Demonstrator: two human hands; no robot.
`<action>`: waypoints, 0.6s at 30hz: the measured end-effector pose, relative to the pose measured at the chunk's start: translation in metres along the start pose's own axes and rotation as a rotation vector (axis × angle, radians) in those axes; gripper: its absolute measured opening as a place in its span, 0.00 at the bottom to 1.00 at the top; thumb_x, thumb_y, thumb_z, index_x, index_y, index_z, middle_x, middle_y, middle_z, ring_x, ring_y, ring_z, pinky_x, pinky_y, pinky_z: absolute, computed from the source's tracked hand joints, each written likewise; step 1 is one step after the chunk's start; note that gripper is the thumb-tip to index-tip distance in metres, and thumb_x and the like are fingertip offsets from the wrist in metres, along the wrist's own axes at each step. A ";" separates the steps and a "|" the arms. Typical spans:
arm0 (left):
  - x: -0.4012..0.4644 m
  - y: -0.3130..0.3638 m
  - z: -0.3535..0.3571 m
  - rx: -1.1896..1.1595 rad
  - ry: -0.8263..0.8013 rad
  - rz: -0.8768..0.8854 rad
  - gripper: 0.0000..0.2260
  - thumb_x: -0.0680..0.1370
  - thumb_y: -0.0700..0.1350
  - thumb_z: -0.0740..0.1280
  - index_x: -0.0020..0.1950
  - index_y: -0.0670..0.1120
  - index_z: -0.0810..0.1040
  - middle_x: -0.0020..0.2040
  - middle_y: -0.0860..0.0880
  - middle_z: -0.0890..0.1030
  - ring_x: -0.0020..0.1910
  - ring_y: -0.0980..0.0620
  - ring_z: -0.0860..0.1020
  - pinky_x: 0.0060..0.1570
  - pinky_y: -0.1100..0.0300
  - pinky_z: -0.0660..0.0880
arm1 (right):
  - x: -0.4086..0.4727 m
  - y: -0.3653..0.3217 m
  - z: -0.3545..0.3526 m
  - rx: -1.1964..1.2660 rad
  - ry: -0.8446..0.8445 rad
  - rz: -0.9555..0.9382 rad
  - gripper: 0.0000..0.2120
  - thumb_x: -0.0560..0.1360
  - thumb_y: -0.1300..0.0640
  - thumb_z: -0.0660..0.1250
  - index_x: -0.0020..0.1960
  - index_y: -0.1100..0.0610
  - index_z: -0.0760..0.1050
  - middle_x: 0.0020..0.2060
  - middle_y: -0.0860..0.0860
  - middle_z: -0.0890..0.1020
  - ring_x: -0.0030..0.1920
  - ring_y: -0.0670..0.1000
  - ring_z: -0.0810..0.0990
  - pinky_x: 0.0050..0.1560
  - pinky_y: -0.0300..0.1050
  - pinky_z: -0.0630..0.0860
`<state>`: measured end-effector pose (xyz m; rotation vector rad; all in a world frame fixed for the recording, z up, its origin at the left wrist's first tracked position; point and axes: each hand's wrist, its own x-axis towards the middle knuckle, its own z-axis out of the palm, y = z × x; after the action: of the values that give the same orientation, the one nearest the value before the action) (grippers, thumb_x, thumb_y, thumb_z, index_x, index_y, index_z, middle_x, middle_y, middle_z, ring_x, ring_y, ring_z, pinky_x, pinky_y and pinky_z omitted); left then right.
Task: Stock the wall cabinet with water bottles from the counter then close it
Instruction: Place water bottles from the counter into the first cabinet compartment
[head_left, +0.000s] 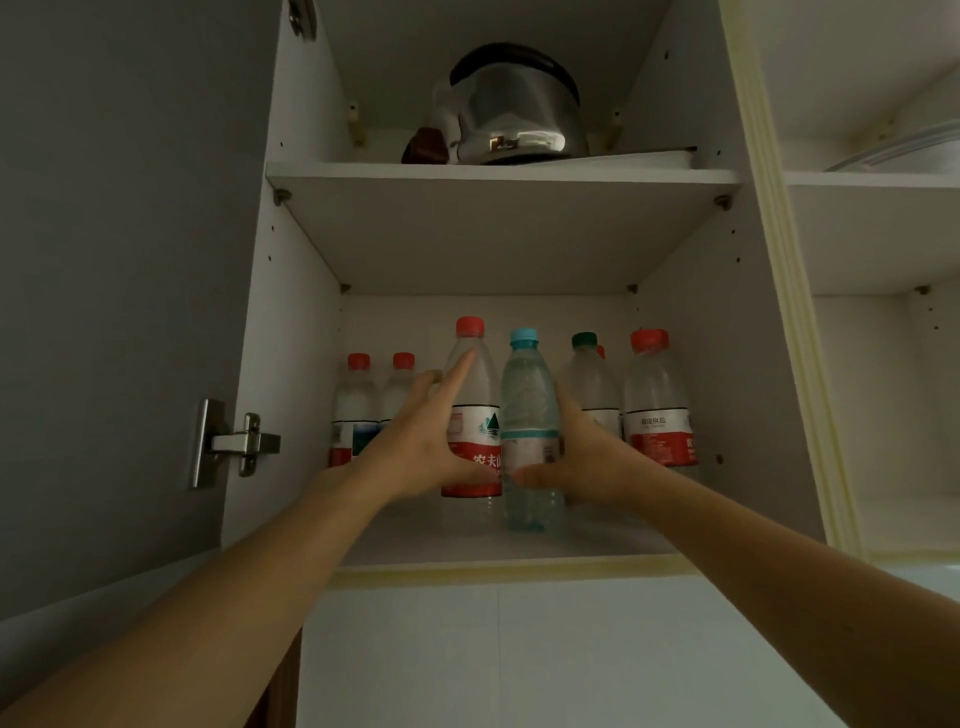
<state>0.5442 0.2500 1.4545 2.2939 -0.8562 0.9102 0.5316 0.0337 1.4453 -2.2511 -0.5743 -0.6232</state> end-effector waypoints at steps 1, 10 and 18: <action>0.002 -0.002 -0.001 0.023 0.010 0.019 0.60 0.66 0.52 0.83 0.81 0.63 0.39 0.78 0.51 0.56 0.67 0.57 0.64 0.67 0.55 0.69 | 0.002 0.000 0.004 -0.049 0.000 -0.009 0.58 0.69 0.55 0.80 0.81 0.45 0.41 0.64 0.51 0.79 0.59 0.50 0.82 0.61 0.55 0.80; 0.026 -0.029 0.003 0.192 -0.031 -0.001 0.64 0.65 0.52 0.83 0.78 0.66 0.33 0.77 0.46 0.57 0.69 0.46 0.68 0.66 0.52 0.70 | 0.028 -0.004 0.020 -0.200 -0.062 0.069 0.69 0.68 0.56 0.81 0.79 0.50 0.24 0.70 0.58 0.75 0.68 0.58 0.76 0.71 0.60 0.71; 0.043 -0.057 0.008 0.651 -0.023 -0.057 0.59 0.70 0.65 0.75 0.79 0.56 0.29 0.82 0.45 0.50 0.80 0.40 0.47 0.76 0.32 0.46 | 0.059 0.004 0.031 -0.275 -0.095 0.149 0.69 0.69 0.58 0.81 0.77 0.49 0.21 0.72 0.60 0.72 0.66 0.60 0.77 0.62 0.60 0.79</action>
<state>0.6128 0.2671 1.4673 2.8555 -0.5452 1.2793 0.5878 0.0662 1.4582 -2.5650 -0.3795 -0.5493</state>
